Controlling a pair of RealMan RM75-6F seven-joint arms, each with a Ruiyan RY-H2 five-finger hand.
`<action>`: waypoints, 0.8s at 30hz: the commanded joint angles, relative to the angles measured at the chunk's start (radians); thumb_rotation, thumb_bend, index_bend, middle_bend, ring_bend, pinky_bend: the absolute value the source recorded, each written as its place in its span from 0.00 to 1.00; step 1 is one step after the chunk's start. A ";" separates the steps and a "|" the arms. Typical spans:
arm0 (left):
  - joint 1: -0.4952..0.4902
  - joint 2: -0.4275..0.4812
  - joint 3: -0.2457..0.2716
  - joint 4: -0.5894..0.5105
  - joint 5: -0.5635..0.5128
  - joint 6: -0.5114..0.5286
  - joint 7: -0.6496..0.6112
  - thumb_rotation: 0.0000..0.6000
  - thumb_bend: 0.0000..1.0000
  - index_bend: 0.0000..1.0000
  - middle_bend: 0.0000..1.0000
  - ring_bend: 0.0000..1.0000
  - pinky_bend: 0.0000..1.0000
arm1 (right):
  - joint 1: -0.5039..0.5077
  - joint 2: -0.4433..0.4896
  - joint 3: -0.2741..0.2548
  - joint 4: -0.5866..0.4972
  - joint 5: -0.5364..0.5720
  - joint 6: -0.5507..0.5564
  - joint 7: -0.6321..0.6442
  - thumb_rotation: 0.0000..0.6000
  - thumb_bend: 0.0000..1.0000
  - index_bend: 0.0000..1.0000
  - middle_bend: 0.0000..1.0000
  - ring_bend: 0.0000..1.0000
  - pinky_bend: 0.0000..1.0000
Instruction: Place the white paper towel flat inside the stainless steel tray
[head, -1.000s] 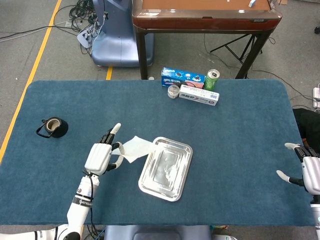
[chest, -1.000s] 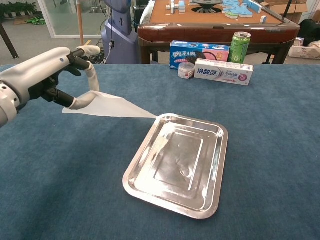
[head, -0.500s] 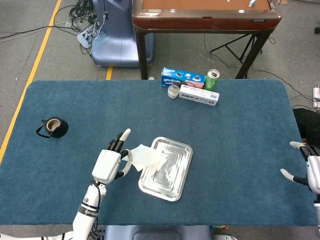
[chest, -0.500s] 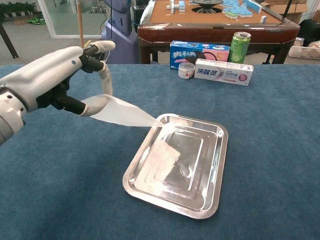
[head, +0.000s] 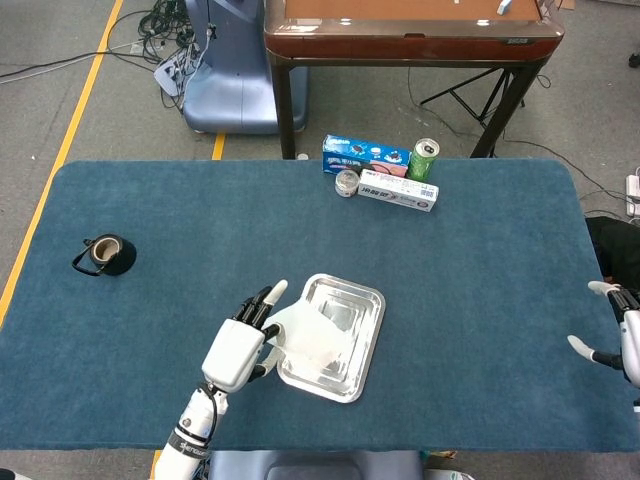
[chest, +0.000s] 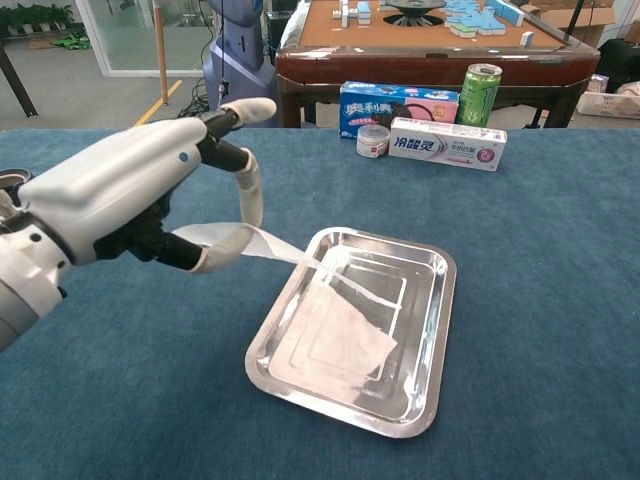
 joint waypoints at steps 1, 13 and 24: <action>-0.002 -0.012 0.012 0.005 0.012 -0.014 0.017 1.00 0.46 0.63 0.02 0.00 0.16 | 0.000 0.001 0.002 0.001 0.003 0.000 0.001 1.00 0.11 0.27 0.32 0.25 0.41; 0.008 -0.048 0.028 0.017 0.009 -0.044 0.066 1.00 0.46 0.63 0.02 0.00 0.16 | -0.002 0.005 0.007 0.005 0.017 0.000 -0.006 1.00 0.11 0.27 0.32 0.25 0.41; 0.017 -0.034 0.012 -0.043 -0.090 -0.075 0.205 1.00 0.45 0.59 0.02 0.00 0.16 | 0.000 0.003 0.014 0.014 0.043 -0.008 -0.016 1.00 0.11 0.27 0.32 0.25 0.41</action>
